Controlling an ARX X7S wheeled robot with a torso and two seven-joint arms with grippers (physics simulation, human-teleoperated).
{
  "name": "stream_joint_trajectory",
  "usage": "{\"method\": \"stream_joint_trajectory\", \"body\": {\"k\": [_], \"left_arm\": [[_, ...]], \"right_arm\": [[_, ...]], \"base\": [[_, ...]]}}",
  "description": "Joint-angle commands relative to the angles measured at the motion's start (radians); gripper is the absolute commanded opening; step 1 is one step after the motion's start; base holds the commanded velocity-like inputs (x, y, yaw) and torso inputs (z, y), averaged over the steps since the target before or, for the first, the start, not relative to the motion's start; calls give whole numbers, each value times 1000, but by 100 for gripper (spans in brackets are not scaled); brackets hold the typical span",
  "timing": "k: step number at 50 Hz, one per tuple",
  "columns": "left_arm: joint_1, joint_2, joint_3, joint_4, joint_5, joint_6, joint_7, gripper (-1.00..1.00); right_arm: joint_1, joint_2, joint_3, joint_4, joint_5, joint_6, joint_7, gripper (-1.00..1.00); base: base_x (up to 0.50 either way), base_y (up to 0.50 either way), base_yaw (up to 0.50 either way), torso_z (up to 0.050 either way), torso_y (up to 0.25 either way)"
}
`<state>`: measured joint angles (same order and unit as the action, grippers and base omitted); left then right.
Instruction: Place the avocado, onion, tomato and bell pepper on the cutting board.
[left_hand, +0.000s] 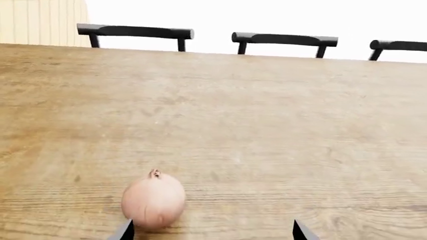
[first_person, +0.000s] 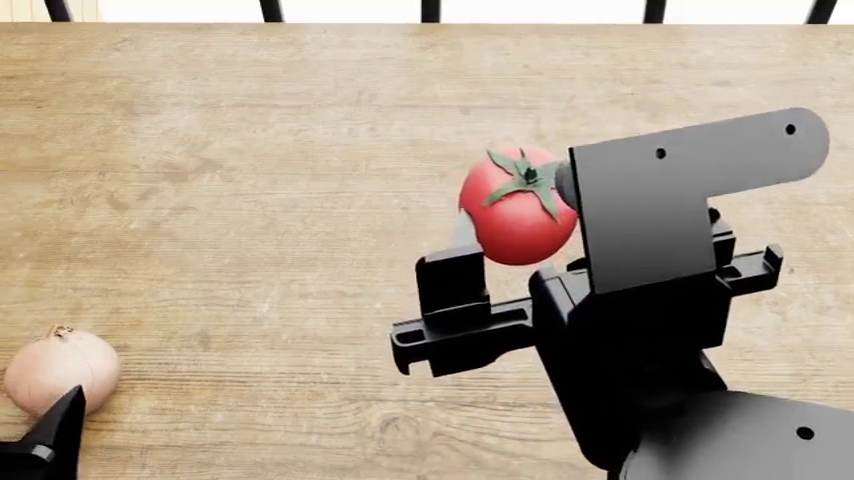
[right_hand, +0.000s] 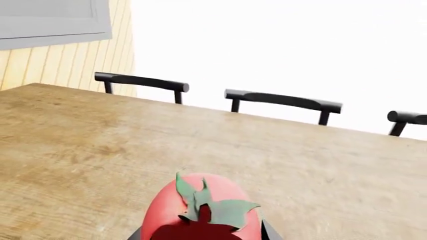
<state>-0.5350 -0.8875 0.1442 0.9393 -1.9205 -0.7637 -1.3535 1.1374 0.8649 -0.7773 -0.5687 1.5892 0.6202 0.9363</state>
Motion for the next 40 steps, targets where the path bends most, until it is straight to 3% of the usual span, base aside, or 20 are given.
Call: {"method": "stream_joint_trajectory", "body": {"k": [1, 7, 16, 40], "left_arm": [[111, 13, -59, 15, 18, 48, 8, 100], [158, -36, -111, 22, 35, 62, -24, 100], [194, -39, -129, -17, 74, 54, 16, 100], [-23, 115, 84, -379, 355, -92, 263, 100]], "right_arm": [[-37, 17, 51, -61, -19, -4, -18, -100], [-34, 30, 57, -83, 10, -2, 3, -100], [-42, 43, 63, -100, 27, -8, 18, -100], [-50, 47, 72, -113, 47, -22, 30, -100]], "base": [[0, 0, 0, 0, 0], [0, 0, 0, 0, 0], [0, 0, 0, 0, 0], [0, 0, 0, 0, 0]]}}
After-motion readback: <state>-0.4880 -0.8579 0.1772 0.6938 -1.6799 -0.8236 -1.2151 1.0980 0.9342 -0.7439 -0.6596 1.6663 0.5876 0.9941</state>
